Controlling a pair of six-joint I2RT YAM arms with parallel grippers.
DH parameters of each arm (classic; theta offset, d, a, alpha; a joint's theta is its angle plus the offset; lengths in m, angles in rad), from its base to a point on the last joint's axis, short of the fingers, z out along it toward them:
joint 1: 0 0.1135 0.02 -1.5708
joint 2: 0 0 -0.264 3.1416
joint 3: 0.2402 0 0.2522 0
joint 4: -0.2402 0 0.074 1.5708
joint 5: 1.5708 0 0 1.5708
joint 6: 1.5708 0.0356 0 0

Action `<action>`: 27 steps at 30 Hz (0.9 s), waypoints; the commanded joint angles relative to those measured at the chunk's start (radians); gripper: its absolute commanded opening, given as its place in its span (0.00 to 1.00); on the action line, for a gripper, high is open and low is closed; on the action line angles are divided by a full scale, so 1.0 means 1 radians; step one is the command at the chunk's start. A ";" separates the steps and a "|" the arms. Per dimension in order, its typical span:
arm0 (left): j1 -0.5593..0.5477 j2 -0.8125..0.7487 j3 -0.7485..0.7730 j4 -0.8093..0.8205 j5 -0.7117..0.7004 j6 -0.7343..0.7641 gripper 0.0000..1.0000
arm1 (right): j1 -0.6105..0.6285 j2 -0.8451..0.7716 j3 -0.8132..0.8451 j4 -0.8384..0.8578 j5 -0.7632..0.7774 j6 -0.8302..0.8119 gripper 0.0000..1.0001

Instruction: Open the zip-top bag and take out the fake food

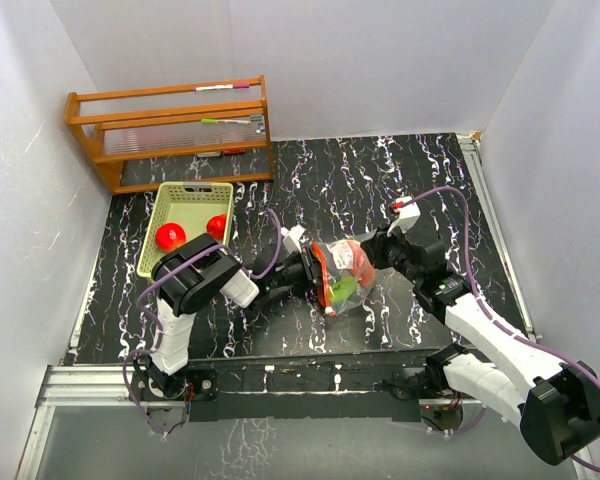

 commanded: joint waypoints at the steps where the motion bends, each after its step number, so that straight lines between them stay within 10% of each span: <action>1: 0.033 -0.080 -0.052 0.022 0.030 -0.021 0.10 | 0.006 -0.024 0.017 0.026 0.065 -0.006 0.08; 17: 0.095 -0.275 -0.158 -0.122 0.005 0.047 0.10 | -0.012 0.014 0.045 -0.011 0.147 0.016 0.08; 27: 0.068 -0.229 -0.103 -0.218 -0.012 0.116 0.53 | -0.017 -0.022 0.063 -0.012 0.116 0.019 0.08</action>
